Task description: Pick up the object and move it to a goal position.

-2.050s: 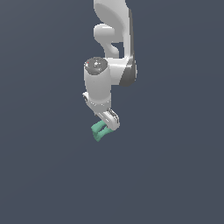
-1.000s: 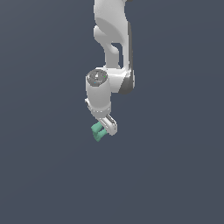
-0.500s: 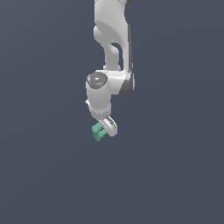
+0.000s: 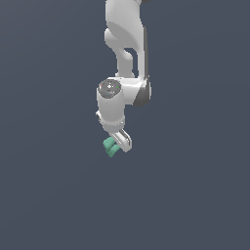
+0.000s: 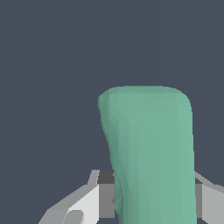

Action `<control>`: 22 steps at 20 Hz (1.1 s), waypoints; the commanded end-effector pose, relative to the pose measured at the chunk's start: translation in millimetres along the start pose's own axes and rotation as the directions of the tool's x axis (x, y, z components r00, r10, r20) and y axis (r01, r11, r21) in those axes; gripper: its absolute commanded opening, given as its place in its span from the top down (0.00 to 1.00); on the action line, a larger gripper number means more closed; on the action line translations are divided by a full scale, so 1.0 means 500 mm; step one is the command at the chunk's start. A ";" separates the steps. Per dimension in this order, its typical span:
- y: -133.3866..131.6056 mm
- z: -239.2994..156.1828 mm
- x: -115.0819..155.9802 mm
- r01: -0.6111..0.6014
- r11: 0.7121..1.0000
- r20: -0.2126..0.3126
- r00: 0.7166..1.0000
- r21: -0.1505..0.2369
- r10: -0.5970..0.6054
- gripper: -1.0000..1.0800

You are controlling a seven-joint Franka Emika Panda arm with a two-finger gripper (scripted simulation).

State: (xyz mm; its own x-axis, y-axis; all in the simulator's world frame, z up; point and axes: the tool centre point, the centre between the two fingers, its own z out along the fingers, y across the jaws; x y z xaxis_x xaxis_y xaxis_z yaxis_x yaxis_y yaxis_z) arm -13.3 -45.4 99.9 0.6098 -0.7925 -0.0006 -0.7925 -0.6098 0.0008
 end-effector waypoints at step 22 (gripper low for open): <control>-0.160 -0.361 -0.211 -0.001 1.000 -0.003 1.000 -0.001 0.001 1.00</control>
State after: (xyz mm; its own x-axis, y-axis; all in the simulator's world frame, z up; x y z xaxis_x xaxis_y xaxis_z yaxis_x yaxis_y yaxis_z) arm -13.5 77.6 267.2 0.6102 -0.7923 0.0025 -0.7923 -0.6102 0.0001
